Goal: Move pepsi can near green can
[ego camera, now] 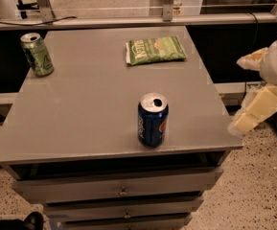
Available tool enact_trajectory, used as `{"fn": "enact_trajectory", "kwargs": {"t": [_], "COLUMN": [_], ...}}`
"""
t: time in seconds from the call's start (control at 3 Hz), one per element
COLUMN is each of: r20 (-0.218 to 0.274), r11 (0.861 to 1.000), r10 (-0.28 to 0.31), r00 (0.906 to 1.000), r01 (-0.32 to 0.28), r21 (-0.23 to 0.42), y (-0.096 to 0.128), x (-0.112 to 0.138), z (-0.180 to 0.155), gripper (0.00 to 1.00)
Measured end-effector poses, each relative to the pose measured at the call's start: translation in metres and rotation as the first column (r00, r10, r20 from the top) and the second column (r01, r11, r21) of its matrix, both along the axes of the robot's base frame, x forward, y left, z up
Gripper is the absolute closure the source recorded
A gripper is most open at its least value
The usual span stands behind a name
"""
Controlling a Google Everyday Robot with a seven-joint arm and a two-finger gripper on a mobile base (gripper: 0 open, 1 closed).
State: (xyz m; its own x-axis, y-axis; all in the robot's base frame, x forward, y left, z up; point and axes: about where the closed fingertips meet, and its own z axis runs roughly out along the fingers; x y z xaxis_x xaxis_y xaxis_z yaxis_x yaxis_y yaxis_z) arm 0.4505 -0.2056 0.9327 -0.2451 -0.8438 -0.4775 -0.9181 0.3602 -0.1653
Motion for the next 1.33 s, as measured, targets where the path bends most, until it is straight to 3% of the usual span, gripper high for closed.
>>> {"fn": "enact_trajectory", "kwargs": {"t": [0.33, 0.67, 1.0, 1.33], "r20": [0.016, 0.044, 0.082, 0.113], "r11": [0.978, 0.906, 0.794, 0.669], "r10": [-0.020, -0.001, 0.043, 0.075], "r00": [0.9997, 0.9990, 0.9957, 0.9908], "r01": [0.016, -0.017, -0.084, -0.134], "r21": [0.210, 0.424, 0.602, 0.731], "y": [0.016, 0.047, 0.089, 0.123], "x": [0.010, 0.015, 0.017, 0.013], "z": [-0.034, -0.055, -0.051, -0.036], "gripper": [0.00, 0.00, 0.00, 0.00]}}
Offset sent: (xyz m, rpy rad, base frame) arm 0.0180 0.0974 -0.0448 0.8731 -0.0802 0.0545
